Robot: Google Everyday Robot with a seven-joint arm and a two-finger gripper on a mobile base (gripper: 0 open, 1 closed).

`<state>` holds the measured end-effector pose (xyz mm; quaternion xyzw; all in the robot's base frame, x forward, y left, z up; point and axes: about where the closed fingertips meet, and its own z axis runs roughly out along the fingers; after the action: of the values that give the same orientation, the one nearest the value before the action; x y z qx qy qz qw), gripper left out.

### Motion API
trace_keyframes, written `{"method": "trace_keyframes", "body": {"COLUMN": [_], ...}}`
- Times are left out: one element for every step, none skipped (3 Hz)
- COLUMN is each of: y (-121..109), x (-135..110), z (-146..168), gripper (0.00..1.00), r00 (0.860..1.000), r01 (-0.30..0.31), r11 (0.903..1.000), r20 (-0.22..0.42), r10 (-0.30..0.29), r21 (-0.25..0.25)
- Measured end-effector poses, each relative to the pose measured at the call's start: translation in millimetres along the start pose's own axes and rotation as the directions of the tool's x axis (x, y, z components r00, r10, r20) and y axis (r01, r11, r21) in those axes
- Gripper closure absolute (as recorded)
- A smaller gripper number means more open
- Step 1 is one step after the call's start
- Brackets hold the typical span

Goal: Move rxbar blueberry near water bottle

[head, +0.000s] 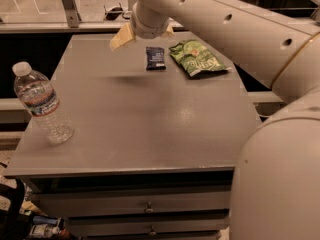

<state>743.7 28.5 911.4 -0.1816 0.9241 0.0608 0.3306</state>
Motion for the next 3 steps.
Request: {"method": "trace_keyframes", "body": {"y": [-2, -20, -35], "x": [-1, 1, 7], "z": [20, 30, 38], "gripper": [0.00, 0.00, 0.00], "r00": [0.999, 0.996, 0.993], "r01": [-0.034, -0.081, -0.101], "r11": [0.9994, 0.9965, 0.9940], "r20": [-0.029, -0.047, -0.061], "r10": [0.034, 0.082, 0.103], "r21": [-0.006, 0.021, 0.043]}}
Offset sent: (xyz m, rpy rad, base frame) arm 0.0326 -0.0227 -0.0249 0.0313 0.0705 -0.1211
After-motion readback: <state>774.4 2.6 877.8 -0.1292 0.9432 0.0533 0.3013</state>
